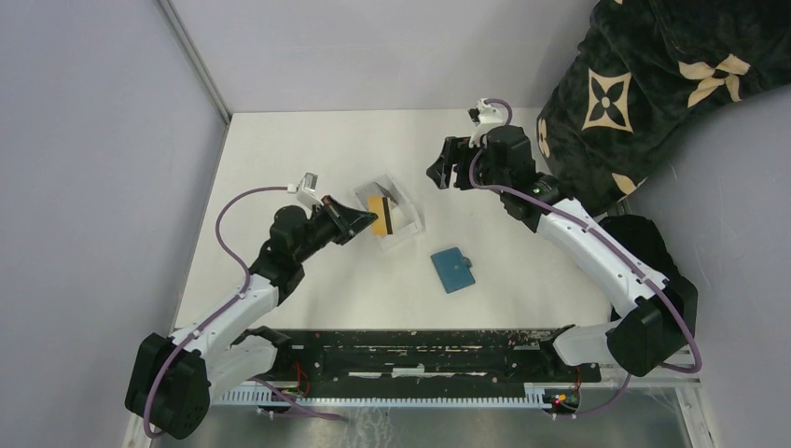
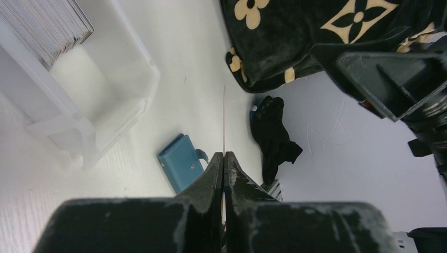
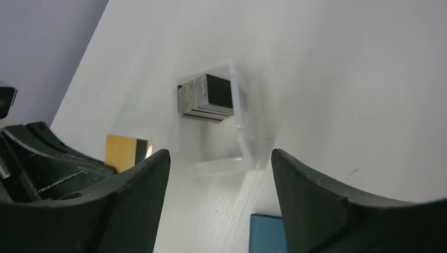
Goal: Put the credit cards into the card holder
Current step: Pick up the credit card from the storage box.
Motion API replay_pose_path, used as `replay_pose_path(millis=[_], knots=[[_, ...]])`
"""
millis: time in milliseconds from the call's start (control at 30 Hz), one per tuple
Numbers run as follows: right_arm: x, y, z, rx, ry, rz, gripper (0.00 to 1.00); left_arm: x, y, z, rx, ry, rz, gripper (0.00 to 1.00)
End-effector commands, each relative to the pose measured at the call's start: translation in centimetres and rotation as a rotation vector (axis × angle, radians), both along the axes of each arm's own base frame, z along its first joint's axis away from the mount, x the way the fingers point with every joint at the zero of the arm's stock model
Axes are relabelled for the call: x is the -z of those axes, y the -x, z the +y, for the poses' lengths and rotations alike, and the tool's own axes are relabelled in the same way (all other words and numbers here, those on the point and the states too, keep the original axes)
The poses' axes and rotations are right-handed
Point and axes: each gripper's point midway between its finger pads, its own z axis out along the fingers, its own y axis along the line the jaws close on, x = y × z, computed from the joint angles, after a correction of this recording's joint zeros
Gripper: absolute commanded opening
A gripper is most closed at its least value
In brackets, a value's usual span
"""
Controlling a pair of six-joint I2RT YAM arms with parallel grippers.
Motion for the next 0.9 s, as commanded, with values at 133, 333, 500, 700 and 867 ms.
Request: replay_pose_path(millis=[133, 333, 500, 700, 867], knots=[[1.6, 4.2, 5.4, -0.22, -0.312, 0.203, 0.75, -4.3, -0.9, -1.0, 0.004, 0.14, -0.067, 0.03], [2.2, 5.5, 7.0, -0.295, -0.422, 0.288, 0.75, -4.6, -0.8, -1.5, 0.025, 0.183, -0.056, 0.03], [2.3, 5.5, 8.0, -0.324, -0.483, 0.315, 0.73, -4.7, -0.8, -2.0, 0.047, 0.21, -0.045, 0.03], [2.6, 5.3, 9.0, -0.354, -0.532, 0.349, 0.71, -5.2, -0.9, -2.4, 0.065, 0.23, -0.04, 0.03], [3.0, 5.1, 9.7, -0.372, -0.551, 0.375, 0.68, -5.7, -1.1, -2.7, 0.073, 0.258, -0.04, 0.03]])
